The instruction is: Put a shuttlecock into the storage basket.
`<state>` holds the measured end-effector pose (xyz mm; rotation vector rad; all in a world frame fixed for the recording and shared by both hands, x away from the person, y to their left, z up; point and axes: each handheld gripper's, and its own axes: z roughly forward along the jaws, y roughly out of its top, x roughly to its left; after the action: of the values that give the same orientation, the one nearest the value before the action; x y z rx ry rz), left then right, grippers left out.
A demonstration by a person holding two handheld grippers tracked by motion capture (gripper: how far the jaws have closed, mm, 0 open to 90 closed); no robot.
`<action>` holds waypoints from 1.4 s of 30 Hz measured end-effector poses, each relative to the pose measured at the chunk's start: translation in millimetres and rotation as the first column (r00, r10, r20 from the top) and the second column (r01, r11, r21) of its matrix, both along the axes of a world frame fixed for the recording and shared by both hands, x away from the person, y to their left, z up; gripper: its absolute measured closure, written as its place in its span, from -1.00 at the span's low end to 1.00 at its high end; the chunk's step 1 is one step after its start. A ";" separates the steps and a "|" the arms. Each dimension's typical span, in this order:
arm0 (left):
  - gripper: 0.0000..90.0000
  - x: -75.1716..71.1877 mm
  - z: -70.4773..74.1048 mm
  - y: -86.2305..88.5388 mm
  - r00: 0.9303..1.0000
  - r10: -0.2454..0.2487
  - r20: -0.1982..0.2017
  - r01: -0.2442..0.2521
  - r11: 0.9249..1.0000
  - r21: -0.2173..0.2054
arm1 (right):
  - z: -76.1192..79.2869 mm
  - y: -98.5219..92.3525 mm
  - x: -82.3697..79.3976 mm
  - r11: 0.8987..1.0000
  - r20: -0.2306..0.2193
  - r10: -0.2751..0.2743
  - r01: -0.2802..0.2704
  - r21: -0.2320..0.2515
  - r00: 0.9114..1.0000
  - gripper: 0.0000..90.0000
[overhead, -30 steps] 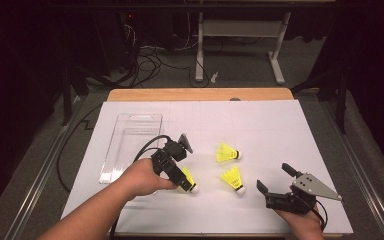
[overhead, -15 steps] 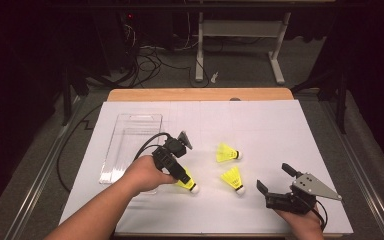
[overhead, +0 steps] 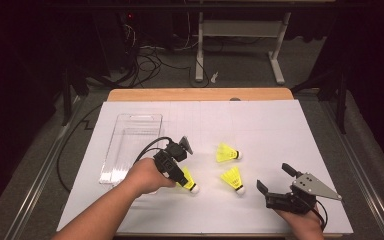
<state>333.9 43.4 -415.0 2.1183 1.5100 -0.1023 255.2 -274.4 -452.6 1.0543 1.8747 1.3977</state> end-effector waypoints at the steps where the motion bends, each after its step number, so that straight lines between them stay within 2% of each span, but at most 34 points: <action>1: 0.35 0.4 -0.5 0.2 1.000 0.003 0.002 -0.003 1.000 0.000 | -0.1 0.1 0.0 1.000 -0.001 0.000 0.000 0.000 1.000 -1.00; 5: 0.46 1.4 -1.4 1.9 1.000 -0.012 -0.008 0.012 1.000 -0.001 | 0.0 0.2 -0.2 1.000 0.000 -0.001 0.001 -0.001 1.000 -1.00; 12: 0.64 4.0 -3.8 4.0 1.000 -0.004 -0.028 0.004 1.000 -0.007 | -0.3 0.3 -0.1 1.000 -0.001 -0.002 0.002 -0.001 1.000 -1.00; 19: 0.79 4.1 -3.9 6.0 0.999 -0.004 -0.032 0.003 1.000 -0.019 | -0.5 0.2 0.1 1.000 -0.003 -0.004 0.004 -0.001 1.000 -1.00; 21: 0.83 3.4 -4.1 7.1 1.000 -0.021 -0.021 0.021 1.000 -0.022 | -0.6 0.3 0.2 1.000 -0.002 -0.004 0.004 -0.003 1.000 -1.00; 26: 0.93 3.2 -3.6 9.4 0.999 -0.031 -0.028 0.030 0.999 -0.043 | -0.5 0.3 0.0 1.000 -0.003 -0.005 0.005 -0.002 1.000 -1.00; 36: 0.97 1.2 1.0 11.7 0.998 -0.054 -0.039 0.051 0.996 -0.068 | -0.6 0.6 0.1 1.000 -0.001 -0.004 0.004 -0.004 1.000 -1.00; 40: 0.98 -2.4 4.1 10.5 0.998 -0.054 -0.029 0.052 0.996 -0.077 | -0.7 0.5 0.2 1.000 -0.002 -0.005 0.005 -0.003 1.000 -1.00; 42: 0.98 -6.3 6.4 9.4 0.997 -0.071 -0.024 0.069 0.994 -0.081 | -0.7 0.6 0.2 1.000 -0.001 -0.004 0.004 -0.004 1.000 -1.00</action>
<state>327.6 52.7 -408.5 2.1145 1.4230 -0.2142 255.4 -273.7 -453.3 1.0565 1.8744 1.3902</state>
